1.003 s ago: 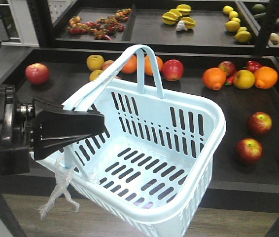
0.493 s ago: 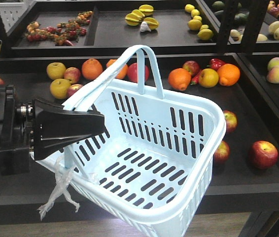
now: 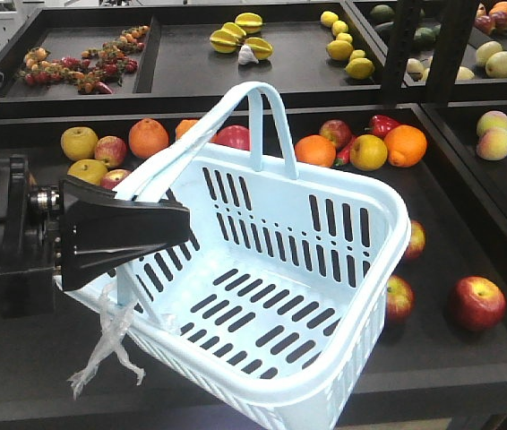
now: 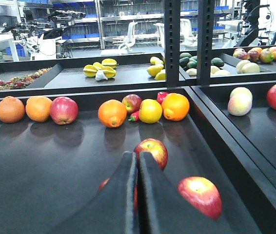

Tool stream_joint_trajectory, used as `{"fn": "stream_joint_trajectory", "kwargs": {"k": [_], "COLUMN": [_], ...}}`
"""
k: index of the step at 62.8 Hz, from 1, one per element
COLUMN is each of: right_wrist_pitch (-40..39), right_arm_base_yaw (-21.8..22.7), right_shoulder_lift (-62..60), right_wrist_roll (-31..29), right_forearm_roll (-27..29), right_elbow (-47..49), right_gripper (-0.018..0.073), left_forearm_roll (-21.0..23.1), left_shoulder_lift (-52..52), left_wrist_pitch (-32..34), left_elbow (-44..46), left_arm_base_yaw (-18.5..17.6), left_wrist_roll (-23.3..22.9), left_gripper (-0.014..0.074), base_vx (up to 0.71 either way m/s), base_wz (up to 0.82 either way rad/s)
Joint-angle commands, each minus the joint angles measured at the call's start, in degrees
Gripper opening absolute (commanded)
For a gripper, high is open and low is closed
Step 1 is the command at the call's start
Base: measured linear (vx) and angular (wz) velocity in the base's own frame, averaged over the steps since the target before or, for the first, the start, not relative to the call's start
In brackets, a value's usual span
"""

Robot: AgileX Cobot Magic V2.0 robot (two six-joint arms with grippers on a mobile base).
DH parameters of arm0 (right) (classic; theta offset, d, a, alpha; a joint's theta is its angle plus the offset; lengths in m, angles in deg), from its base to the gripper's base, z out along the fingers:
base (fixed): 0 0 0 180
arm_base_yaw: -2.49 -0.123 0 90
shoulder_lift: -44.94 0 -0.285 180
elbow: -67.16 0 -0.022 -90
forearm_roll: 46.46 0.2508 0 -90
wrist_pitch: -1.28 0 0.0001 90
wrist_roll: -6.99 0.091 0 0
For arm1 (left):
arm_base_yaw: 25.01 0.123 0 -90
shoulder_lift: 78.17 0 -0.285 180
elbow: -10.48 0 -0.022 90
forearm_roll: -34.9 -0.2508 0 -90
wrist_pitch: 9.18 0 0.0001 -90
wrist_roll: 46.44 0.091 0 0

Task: Pick three apples into basket with both arms
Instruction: 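Position the base beside the apples, basket held in left gripper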

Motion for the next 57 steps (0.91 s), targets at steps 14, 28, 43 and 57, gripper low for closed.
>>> {"fn": "stream_joint_trajectory", "kwargs": {"k": [14, 28, 43, 57], "right_wrist_pitch": [-4.2, -4.2, -4.2, -4.2], "right_arm_base_yaw": [0.3, 0.3, 0.3, 0.3], "right_shoulder_lift": [-0.6, -0.6, -0.6, -0.6], "right_wrist_roll": [0.0, 0.0, 0.0, 0.0], "right_forearm_roll": [-0.7, -0.7, -0.7, -0.7], "right_elbow": [-0.8, -0.8, -0.8, -0.8], "right_gripper": [-0.0004, -0.0004, -0.0004, -0.0004], "left_forearm_roll": [0.0, 0.0, 0.0, 0.0], "left_shoulder_lift": [-1.3, -1.3, -1.3, -1.3], "left_wrist_pitch": [-0.9, -0.9, -0.9, -0.9], "left_elbow": [1.8, 1.8, 1.8, 1.8], "left_arm_base_yaw": [-0.1, -0.1, -0.1, -0.1], "left_wrist_roll": [-0.8, -0.8, -0.8, -0.8], "left_gripper": [-0.0007, -0.0007, -0.0007, -0.0007], "base_vx": [0.12, 0.11, 0.09, 0.07], "base_wz": [0.07, 0.07, 0.05, 0.03]}}
